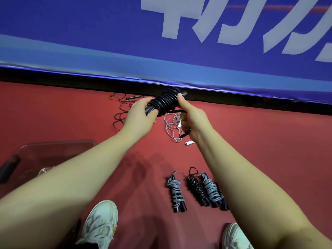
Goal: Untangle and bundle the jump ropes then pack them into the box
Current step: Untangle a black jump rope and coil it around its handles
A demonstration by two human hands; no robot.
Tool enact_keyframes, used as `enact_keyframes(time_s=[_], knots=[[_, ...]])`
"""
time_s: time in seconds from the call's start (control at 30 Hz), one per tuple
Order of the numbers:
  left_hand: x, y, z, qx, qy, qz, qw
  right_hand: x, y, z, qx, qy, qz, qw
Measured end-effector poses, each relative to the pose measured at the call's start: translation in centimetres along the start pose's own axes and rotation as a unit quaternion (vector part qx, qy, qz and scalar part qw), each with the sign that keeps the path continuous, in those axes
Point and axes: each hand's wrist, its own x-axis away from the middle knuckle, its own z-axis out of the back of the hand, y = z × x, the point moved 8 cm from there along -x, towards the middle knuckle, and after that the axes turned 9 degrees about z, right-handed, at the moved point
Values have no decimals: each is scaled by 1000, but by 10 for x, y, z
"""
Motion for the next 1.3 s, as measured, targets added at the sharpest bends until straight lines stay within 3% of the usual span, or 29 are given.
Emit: enact_keyframes(time_s=[0.2, 0.33, 0.4, 0.57, 0.67, 0.73, 0.87, 1.03, 1.17, 1.3], knots=[[13, 11, -15, -95, -41, -21, 994, -4, 3, 10, 10, 19, 18, 1000], [16, -13, -33, -12, -225, 56, 973, -4, -18, 9, 70, -51, 109, 990], [17, -13, -28, -21, -261, 61, 963, 1, -28, 9, 108, -100, 139, 979], [1, 2, -5, 12, -221, 9, 975, 4, -37, -4, 247, -183, 195, 931], [4, 6, -8, -65, -239, -32, 968, 12, -38, -18, 337, -213, 198, 895], [7, 9, -6, -118, -222, -66, 966, 13, -40, -20, 382, -192, 200, 881], [8, 16, 3, -115, -202, -103, 967, 15, -44, -19, 442, -120, 210, 864], [13, 19, 13, -72, -253, -118, 957, 22, -52, -26, 502, -92, 236, 827], [15, 13, 15, 13, -304, -49, 951, 29, -59, -32, 547, -76, 264, 791], [10, 17, 14, -46, -242, -51, 968, 33, -61, -40, 574, -69, 290, 763]])
